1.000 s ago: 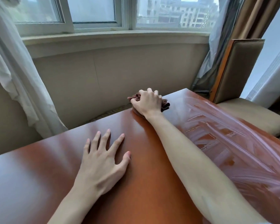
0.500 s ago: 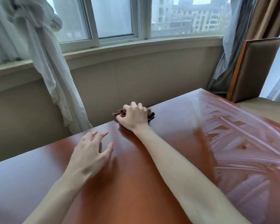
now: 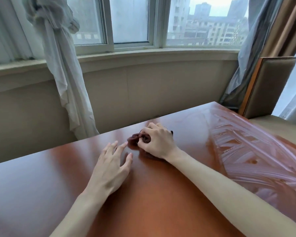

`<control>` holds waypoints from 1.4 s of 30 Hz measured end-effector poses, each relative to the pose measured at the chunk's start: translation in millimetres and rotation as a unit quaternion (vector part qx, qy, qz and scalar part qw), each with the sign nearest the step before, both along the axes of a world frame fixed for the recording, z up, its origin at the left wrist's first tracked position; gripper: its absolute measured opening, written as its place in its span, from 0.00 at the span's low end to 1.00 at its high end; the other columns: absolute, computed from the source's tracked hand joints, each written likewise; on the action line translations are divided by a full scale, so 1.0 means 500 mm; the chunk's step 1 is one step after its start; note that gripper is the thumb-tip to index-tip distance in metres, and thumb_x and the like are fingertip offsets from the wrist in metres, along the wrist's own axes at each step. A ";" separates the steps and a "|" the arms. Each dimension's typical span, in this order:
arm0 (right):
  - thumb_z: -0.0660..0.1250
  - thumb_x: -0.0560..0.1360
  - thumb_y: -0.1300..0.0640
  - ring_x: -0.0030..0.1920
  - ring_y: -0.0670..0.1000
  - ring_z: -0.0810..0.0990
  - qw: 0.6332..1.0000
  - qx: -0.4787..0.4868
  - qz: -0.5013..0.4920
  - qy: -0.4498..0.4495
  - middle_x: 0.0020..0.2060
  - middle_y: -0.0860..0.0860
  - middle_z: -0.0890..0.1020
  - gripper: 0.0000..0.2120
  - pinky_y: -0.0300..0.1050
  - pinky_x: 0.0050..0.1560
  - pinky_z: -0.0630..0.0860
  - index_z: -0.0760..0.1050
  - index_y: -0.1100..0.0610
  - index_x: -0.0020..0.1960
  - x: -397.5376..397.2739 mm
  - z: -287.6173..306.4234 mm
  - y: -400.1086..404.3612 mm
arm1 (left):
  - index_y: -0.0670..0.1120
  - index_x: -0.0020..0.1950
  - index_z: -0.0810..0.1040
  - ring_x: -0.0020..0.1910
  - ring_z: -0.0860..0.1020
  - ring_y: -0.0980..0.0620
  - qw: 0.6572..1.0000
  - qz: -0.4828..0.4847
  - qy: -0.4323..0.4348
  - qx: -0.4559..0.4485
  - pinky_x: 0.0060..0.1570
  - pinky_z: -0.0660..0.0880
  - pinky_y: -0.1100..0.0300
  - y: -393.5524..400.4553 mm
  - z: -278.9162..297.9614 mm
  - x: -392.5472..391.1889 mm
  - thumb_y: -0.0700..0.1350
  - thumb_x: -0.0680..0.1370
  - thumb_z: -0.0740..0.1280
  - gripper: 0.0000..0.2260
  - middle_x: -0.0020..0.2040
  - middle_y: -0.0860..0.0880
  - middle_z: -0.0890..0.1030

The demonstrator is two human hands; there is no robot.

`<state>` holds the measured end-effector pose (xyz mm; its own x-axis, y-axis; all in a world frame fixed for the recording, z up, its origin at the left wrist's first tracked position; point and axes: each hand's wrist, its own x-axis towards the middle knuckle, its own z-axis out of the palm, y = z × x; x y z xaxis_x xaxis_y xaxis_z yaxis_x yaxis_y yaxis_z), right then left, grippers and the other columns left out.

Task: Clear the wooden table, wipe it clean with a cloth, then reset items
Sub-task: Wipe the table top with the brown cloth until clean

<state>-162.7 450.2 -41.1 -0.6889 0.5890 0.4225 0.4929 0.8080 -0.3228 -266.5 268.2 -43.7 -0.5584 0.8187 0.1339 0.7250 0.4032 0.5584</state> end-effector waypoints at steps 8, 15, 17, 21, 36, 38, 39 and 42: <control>0.66 0.73 0.41 0.57 0.60 0.78 0.979 -0.010 -0.200 -0.031 0.49 0.50 0.81 0.14 0.51 0.51 0.73 0.82 0.48 0.51 0.164 0.028 0.106 | 0.58 0.79 0.63 0.81 0.52 0.45 0.990 -0.073 0.101 -0.060 0.79 0.48 0.49 0.102 -0.003 0.105 0.64 0.80 0.48 0.28 0.80 0.47 0.61; 0.65 0.72 0.38 0.50 0.53 0.77 0.996 0.007 -0.086 -0.031 0.44 0.46 0.79 0.15 0.47 0.44 0.71 0.81 0.46 0.49 0.202 0.010 0.113 | 0.64 0.80 0.53 0.81 0.46 0.45 0.983 -0.056 0.131 -0.113 0.79 0.43 0.44 0.162 -0.031 0.094 0.68 0.76 0.43 0.32 0.82 0.49 0.53; 0.68 0.72 0.40 0.50 0.56 0.78 0.992 0.004 -0.119 -0.028 0.43 0.47 0.78 0.13 0.47 0.44 0.68 0.81 0.48 0.48 0.172 0.011 0.206 | 0.66 0.80 0.51 0.81 0.45 0.47 0.982 -0.056 0.140 -0.115 0.79 0.42 0.46 0.163 -0.038 0.093 0.69 0.75 0.41 0.33 0.83 0.51 0.51; 0.66 0.71 0.39 0.52 0.60 0.78 0.978 0.001 -0.208 -0.019 0.42 0.48 0.74 0.14 0.52 0.48 0.73 0.80 0.48 0.47 0.095 0.013 0.393 | 0.68 0.80 0.46 0.81 0.41 0.50 0.980 -0.044 0.158 -0.117 0.79 0.40 0.47 0.165 -0.040 0.092 0.70 0.74 0.37 0.33 0.83 0.54 0.48; 0.63 0.70 0.39 0.48 0.55 0.77 0.992 0.015 -0.122 -0.024 0.43 0.46 0.79 0.14 0.51 0.50 0.77 0.81 0.47 0.47 0.265 0.002 0.034 | 0.58 0.79 0.59 0.81 0.48 0.42 0.969 -0.075 0.162 -0.171 0.77 0.48 0.41 0.182 -0.005 0.101 0.68 0.77 0.45 0.32 0.80 0.42 0.57; 0.64 0.69 0.40 0.47 0.53 0.76 0.994 0.035 -0.102 -0.009 0.43 0.44 0.78 0.13 0.50 0.50 0.76 0.80 0.46 0.46 0.316 -0.006 -0.056 | 0.53 0.74 0.68 0.80 0.50 0.42 0.971 -0.077 0.177 -0.141 0.77 0.51 0.42 0.204 0.007 0.110 0.66 0.77 0.48 0.31 0.76 0.40 0.64; 0.65 0.69 0.40 0.47 0.52 0.76 0.995 0.043 -0.091 -0.010 0.43 0.44 0.78 0.12 0.48 0.50 0.76 0.80 0.46 0.46 0.338 -0.009 -0.090 | 0.53 0.74 0.69 0.80 0.51 0.42 0.974 -0.076 0.172 -0.124 0.77 0.51 0.42 0.214 0.012 0.118 0.65 0.77 0.49 0.30 0.75 0.40 0.65; 0.66 0.69 0.40 0.46 0.49 0.76 0.996 0.049 -0.071 -0.003 0.43 0.42 0.78 0.11 0.45 0.49 0.76 0.81 0.45 0.46 0.362 -0.009 -0.114 | 0.61 0.76 0.66 0.80 0.52 0.42 0.981 -0.090 0.135 -0.102 0.78 0.49 0.41 0.245 0.001 0.136 0.65 0.79 0.53 0.26 0.77 0.44 0.63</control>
<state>18.1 393.1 -45.5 -0.6041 0.6372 0.4786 0.6072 0.7570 -0.2415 -198.6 390.7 -43.3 -0.3683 0.9263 0.0797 0.9053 0.3378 0.2576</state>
